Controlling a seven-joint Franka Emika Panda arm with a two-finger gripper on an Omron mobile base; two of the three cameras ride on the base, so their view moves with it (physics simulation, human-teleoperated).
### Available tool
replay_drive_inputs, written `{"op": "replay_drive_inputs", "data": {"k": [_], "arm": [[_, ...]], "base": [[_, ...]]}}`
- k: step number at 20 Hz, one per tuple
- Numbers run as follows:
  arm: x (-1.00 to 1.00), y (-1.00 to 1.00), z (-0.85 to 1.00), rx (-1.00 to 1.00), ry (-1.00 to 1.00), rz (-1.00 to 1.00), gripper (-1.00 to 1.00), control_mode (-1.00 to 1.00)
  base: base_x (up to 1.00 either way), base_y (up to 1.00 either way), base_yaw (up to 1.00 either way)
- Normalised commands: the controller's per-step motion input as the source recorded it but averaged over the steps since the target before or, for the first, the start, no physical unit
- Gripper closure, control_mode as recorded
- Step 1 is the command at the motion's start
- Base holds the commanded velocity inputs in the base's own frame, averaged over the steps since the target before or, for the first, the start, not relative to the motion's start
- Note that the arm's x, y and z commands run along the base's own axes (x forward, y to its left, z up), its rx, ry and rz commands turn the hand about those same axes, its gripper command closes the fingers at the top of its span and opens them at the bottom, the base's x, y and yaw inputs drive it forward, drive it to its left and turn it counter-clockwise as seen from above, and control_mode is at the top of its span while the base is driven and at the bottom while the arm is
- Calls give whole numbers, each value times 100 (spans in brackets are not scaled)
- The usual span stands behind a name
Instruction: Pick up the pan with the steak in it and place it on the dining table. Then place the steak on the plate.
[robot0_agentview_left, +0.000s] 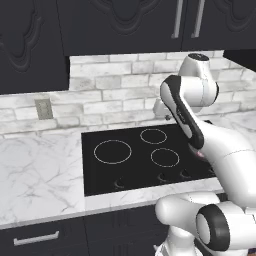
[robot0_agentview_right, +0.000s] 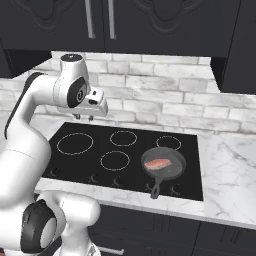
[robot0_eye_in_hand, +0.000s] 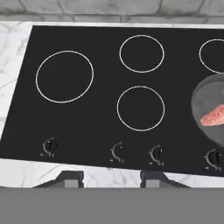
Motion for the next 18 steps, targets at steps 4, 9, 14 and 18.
{"op": "replay_drive_inputs", "data": {"k": [4, 9, 14, 18], "arm": [[-30, -13, -7, 0, -5, 0, -100, -100], [-79, -47, -16, 1, -15, 0, -100, -100], [-75, -56, -24, 0, -11, -2, -100, -100], [-41, -65, -33, 0, -1, -7, -100, -100]], "base": [[0, 0, 0], [0, 0, 0], [0, 0, 0], [0, 0, 0]]}}
